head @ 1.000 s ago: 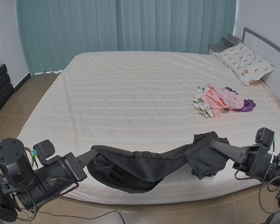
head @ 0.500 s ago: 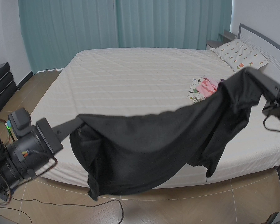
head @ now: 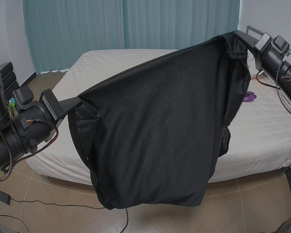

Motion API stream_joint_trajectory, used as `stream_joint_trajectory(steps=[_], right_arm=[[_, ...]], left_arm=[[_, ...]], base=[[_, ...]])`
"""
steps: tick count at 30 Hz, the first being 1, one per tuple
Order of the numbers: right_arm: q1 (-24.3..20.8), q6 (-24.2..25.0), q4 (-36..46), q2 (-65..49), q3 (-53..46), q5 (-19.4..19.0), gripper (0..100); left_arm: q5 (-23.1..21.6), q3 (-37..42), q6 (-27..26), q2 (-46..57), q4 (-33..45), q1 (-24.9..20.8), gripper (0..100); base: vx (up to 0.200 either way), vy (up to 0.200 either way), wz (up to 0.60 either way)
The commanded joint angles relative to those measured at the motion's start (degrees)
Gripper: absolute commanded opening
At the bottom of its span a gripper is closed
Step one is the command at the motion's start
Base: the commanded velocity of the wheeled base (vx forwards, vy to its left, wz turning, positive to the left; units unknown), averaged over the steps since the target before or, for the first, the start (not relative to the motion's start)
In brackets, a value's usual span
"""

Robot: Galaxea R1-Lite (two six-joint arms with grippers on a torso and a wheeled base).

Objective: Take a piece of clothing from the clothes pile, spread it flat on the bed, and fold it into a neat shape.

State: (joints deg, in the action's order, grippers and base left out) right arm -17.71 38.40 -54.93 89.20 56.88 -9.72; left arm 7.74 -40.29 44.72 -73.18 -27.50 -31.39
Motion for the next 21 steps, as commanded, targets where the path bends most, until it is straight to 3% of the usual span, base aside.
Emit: stream_joint_trajectory(steps=[1,5,21], right_arm=[[0.0,-2.3,-3.8,10.5,3.7,3.1,0],[0.0,-2.3,-4.9,11.1,3.7,3.2,0],[0.3,-4.0,-5.0,14.1,7.1,6.1,0]], left_arm=[[-3.9,-1.6,1.7,-8.6,-4.7,5.5,0],[-6.3,-2.4,1.8,-12.2,-7.0,7.7,0],[-6.1,-8.9,1.6,-18.1,-7.0,9.9,0]], base=[[0.2,0.0,0.0],[0.2,0.0,0.0],[0.2,0.0,0.0]])
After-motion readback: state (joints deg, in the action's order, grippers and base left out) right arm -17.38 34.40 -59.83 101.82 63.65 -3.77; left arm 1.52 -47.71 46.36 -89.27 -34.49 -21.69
